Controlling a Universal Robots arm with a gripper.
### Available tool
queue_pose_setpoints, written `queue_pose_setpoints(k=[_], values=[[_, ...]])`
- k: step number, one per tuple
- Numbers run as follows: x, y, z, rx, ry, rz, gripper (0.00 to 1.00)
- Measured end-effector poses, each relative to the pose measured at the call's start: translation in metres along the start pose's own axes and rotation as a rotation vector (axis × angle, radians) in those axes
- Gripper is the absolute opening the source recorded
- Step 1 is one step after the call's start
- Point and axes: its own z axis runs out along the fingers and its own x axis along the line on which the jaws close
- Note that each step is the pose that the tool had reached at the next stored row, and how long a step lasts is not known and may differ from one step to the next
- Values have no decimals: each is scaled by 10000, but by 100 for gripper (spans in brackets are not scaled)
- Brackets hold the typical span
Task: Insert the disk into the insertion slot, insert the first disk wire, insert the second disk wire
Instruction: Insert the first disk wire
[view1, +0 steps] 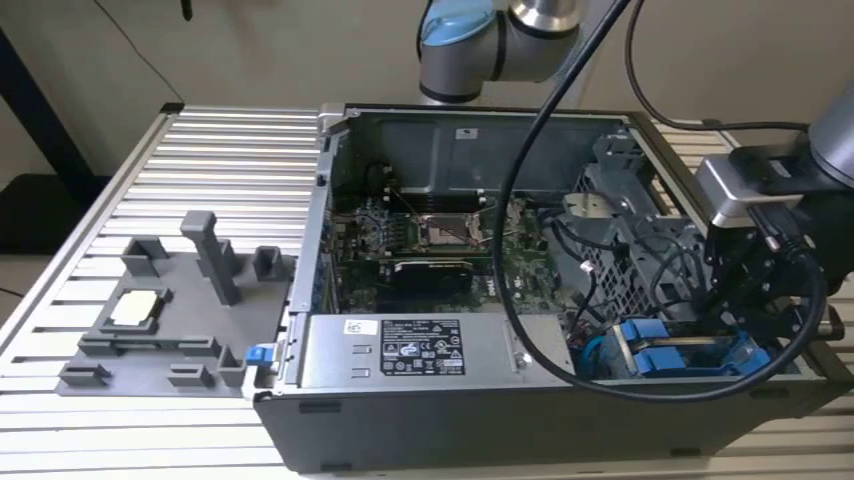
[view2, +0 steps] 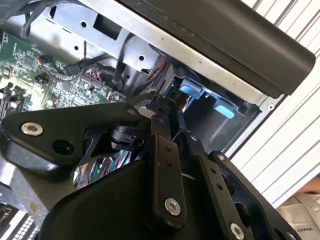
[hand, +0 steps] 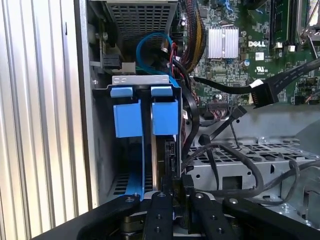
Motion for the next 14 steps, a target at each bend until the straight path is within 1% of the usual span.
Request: queue_pose_setpoints(k=[3, 9, 10, 12, 14], values=[[2, 1, 17, 0, 10, 0, 19], [1, 1, 29, -1, -16, 1, 20], [1, 1, 23, 0, -11, 1, 27], [-3, -1, -24, 0, -7, 1, 27], [-8, -4, -100, -1, -6, 0, 27]])
